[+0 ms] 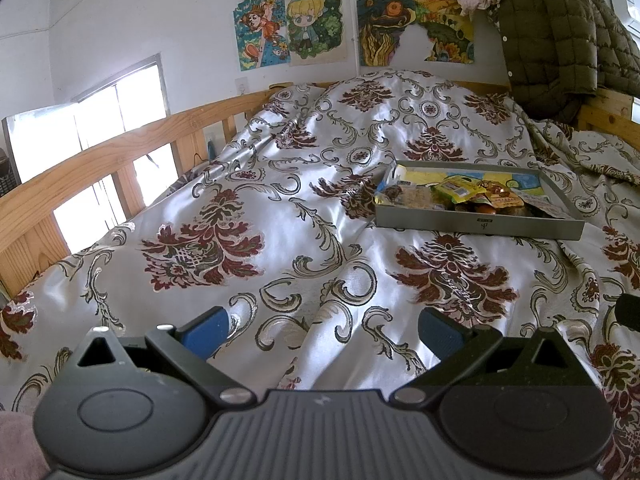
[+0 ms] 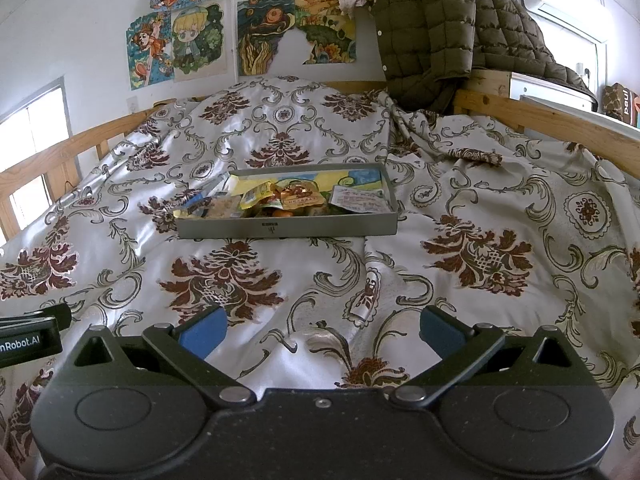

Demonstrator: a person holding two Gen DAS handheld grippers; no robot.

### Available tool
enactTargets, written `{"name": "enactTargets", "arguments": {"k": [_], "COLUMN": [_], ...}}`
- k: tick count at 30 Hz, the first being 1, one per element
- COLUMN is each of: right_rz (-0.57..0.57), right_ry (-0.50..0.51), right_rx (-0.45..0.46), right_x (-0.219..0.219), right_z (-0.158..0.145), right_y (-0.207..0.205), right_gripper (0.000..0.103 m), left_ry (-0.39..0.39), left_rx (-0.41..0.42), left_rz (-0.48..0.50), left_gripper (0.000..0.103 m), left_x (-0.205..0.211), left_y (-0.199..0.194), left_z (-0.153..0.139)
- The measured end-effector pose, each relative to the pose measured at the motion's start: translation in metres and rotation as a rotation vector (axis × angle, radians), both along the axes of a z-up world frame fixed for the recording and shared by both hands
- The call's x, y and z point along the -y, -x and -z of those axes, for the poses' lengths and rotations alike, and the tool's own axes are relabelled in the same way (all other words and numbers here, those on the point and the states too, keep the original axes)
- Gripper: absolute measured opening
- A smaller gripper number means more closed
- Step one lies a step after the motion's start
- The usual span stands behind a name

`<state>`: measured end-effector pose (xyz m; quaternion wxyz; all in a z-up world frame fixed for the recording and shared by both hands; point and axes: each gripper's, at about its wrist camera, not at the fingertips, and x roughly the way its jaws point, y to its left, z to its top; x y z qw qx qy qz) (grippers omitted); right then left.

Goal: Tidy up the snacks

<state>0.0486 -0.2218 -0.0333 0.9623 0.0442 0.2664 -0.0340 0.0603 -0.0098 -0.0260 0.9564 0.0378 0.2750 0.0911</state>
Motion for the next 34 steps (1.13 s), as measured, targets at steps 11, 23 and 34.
{"name": "enactTargets", "arguments": {"k": [11,23,34], "right_rz": [-0.003,-0.012,-0.024], "right_ry": [-0.004,-0.02,-0.026], "right_rx": [-0.008,-0.041,-0.094], "right_x": [-0.001,-0.003,-0.005], "right_z": [0.004,0.007,0.012], "right_y": [0.001,-0.003,-0.012], "right_gripper": [0.102,0.102,0.102], "left_ry": [0.029,0.052,0.046], "left_rx": [-0.046,-0.111,-0.15], "left_rz": [-0.017,-0.02,-0.012], "left_gripper": [0.103,0.103,0.103], "left_x": [-0.008,-0.007,-0.004], "left_y": [-0.001,-0.009,-0.016], "left_z": [0.006,0.007,0.011]}}
